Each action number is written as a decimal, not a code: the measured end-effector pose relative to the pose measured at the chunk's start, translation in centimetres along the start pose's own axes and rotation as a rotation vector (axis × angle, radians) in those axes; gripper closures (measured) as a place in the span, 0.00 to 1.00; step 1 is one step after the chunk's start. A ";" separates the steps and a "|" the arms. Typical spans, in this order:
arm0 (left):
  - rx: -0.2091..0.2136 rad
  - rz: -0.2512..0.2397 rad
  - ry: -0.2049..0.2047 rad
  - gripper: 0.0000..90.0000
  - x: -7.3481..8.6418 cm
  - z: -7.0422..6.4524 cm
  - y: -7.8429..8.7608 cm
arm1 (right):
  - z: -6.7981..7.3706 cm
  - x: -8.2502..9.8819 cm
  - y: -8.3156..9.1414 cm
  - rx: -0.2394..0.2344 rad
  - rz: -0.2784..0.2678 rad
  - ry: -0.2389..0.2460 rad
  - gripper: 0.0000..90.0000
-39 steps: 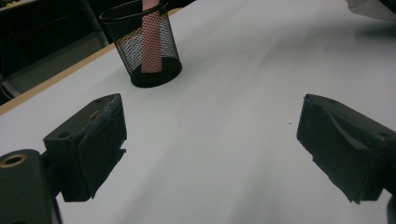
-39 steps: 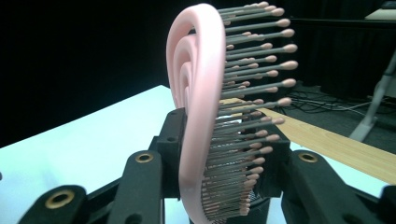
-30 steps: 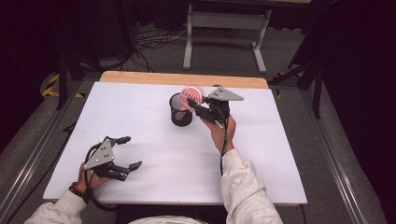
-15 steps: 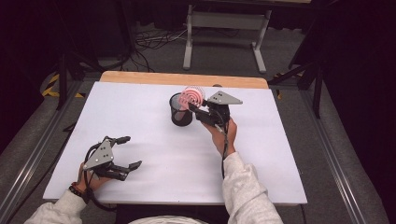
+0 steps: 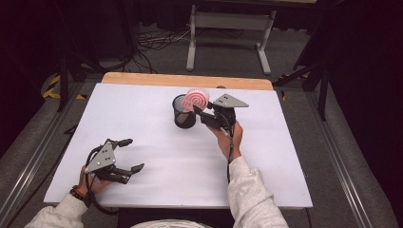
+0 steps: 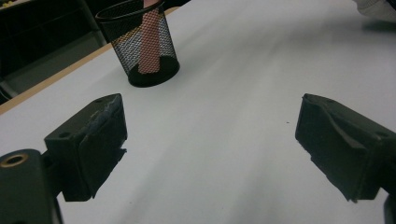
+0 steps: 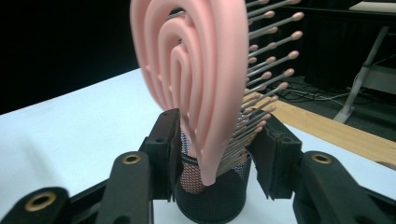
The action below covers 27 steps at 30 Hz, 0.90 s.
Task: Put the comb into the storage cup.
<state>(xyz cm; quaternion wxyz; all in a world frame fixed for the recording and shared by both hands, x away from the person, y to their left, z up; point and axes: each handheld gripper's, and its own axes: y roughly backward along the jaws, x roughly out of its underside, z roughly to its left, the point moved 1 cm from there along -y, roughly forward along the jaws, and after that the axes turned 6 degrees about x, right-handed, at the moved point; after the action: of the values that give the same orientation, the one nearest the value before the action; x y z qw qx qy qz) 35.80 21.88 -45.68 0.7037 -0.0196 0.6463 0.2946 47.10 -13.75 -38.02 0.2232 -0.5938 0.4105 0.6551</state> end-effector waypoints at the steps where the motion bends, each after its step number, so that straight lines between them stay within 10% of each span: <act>1: -0.002 0.002 -0.004 0.11 0.0 0.0 0.0 | 0.0 0.0 0.1 0.001 0.000 0.002 0.61; 27: -0.008 0.009 -0.001 0.11 0.0 0.0 -0.1 | -0.1 0.0 1.8 0.023 -0.020 0.026 0.52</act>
<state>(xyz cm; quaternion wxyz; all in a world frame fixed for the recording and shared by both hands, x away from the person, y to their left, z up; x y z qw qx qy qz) 35.90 21.80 -45.74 0.7027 -0.0191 0.6448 0.3002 45.78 -14.84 -37.51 0.2311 -0.6038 0.4149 0.6403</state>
